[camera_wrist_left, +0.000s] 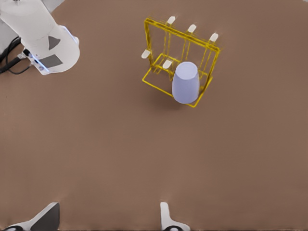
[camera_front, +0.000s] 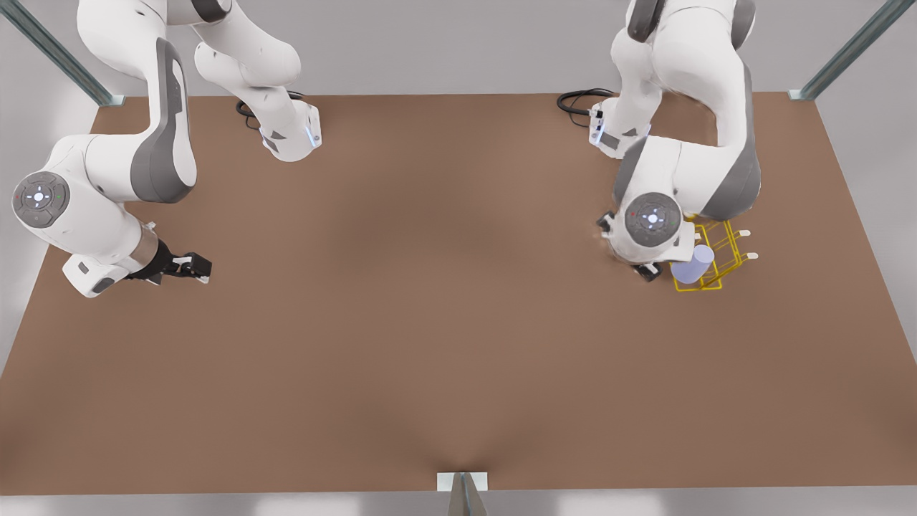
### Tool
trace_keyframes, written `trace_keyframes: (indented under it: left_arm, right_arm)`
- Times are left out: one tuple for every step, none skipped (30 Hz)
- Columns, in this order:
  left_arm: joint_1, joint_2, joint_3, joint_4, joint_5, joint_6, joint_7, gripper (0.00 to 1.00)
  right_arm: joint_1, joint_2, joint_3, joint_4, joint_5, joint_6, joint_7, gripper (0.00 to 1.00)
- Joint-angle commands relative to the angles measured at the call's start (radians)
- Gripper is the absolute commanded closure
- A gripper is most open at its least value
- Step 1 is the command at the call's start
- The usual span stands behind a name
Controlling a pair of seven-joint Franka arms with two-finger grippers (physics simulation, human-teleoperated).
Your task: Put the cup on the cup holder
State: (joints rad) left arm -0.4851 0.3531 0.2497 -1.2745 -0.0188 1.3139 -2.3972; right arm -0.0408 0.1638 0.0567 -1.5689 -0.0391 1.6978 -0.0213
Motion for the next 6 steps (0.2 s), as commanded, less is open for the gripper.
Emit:
trace_keyframes:
  left_arm:
    - [0.143, -0.029, 0.029, 0.014, -0.239, -0.051, 2.301, 0.0]
    - [0.155, 0.01, 0.062, 0.013, -0.242, -0.032, 2.452, 0.0]
    - [0.154, 0.04, 0.059, 0.033, -0.242, 0.019, 2.439, 0.0]
    - [0.154, 0.056, 0.045, 0.032, -0.256, 0.048, 2.434, 0.0]
    - [0.145, 0.061, 0.045, 0.033, -0.253, 0.051, 2.436, 0.0]
    - [0.142, 0.064, 0.03, 0.033, -0.253, 0.051, 2.44, 0.0]
  right_arm:
    - [-0.001, -0.001, 0.0, 0.0, 0.001, -0.001, -0.002, 0.0]
    - [-0.001, -0.001, 0.0, 0.0, 0.001, -0.001, -0.003, 0.0]
    - [-0.001, 0.0, 0.0, 0.001, 0.001, 0.0, -0.002, 0.0]
    - [-0.001, 0.0, 0.0, 0.0, 0.001, -0.001, -0.002, 0.0]
    - [-0.001, -0.001, 0.0, 0.001, 0.001, -0.001, -0.002, 0.0]
    - [-0.001, -0.001, 0.0, 0.001, 0.001, -0.001, -0.002, 0.0]
